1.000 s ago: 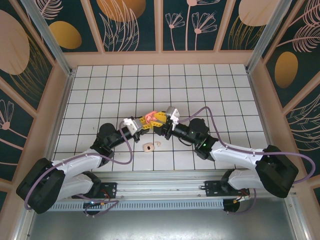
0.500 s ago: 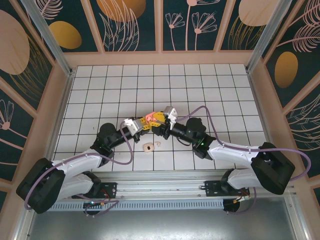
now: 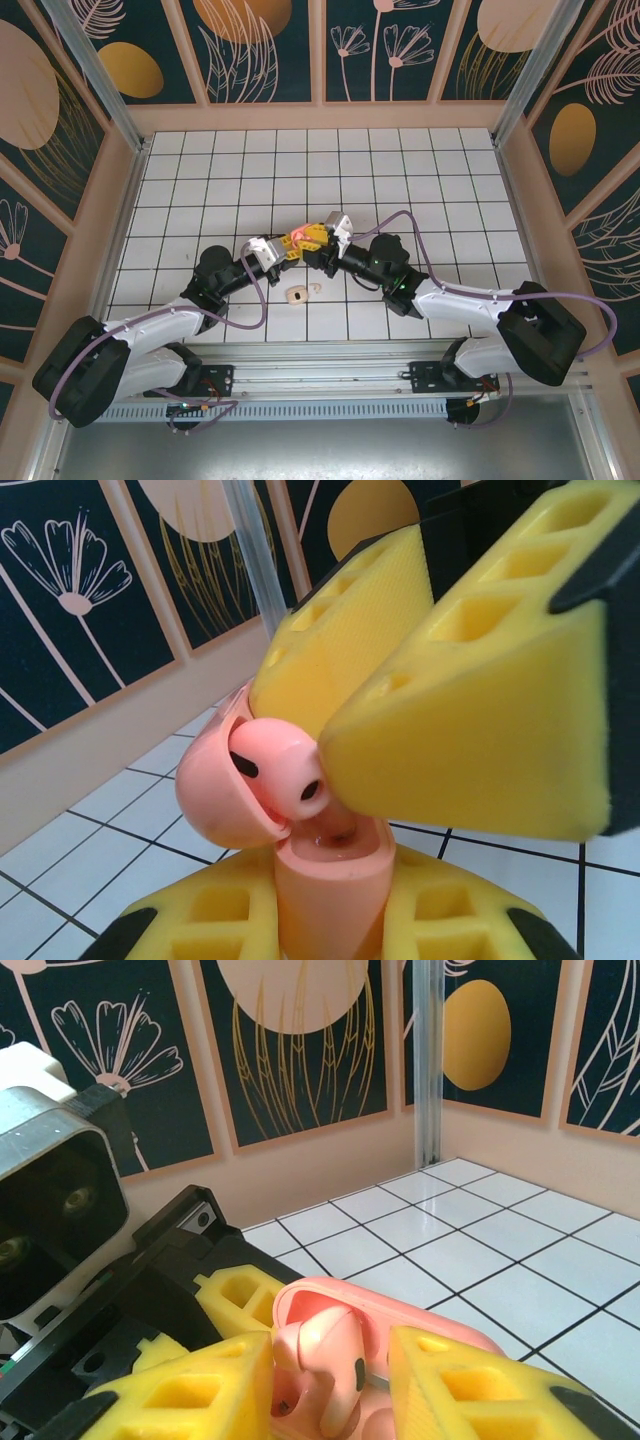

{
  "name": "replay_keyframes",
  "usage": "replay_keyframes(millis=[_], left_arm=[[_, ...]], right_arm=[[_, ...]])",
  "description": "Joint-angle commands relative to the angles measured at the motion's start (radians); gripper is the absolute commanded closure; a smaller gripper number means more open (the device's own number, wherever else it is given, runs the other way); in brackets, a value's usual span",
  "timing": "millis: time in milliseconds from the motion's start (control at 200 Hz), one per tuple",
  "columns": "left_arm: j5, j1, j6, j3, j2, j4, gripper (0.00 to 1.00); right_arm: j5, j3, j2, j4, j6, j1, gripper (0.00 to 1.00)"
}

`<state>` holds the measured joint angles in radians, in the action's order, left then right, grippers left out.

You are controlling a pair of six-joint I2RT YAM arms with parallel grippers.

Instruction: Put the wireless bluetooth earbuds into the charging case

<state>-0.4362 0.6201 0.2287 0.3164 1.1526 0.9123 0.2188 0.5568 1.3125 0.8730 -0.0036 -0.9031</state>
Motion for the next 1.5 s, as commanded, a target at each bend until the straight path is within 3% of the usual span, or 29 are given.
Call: replay_keyframes(millis=[0,420,876,1201,1496], left_arm=[[0.003,0.001,0.010,0.030,-0.009,0.025,0.98],[0.047,0.002,-0.030,0.035,0.010,0.073,0.98],[0.011,0.002,-0.060,0.041,0.012,0.098,0.98],[-0.023,0.002,-0.064,0.043,0.010,0.085,0.98],[-0.011,0.003,-0.055,0.040,0.001,0.069,0.98]], right_arm=[[-0.004,0.011,-0.002,0.039,0.014,-0.013,0.68],[0.013,-0.014,-0.027,0.043,-0.007,-0.026,0.69],[-0.054,-0.025,-0.059,0.023,-0.018,-0.030,0.75],[-0.039,-0.032,-0.079,0.002,-0.035,-0.026,0.83],[-0.034,-0.038,-0.097,-0.022,-0.035,-0.022,0.84]])
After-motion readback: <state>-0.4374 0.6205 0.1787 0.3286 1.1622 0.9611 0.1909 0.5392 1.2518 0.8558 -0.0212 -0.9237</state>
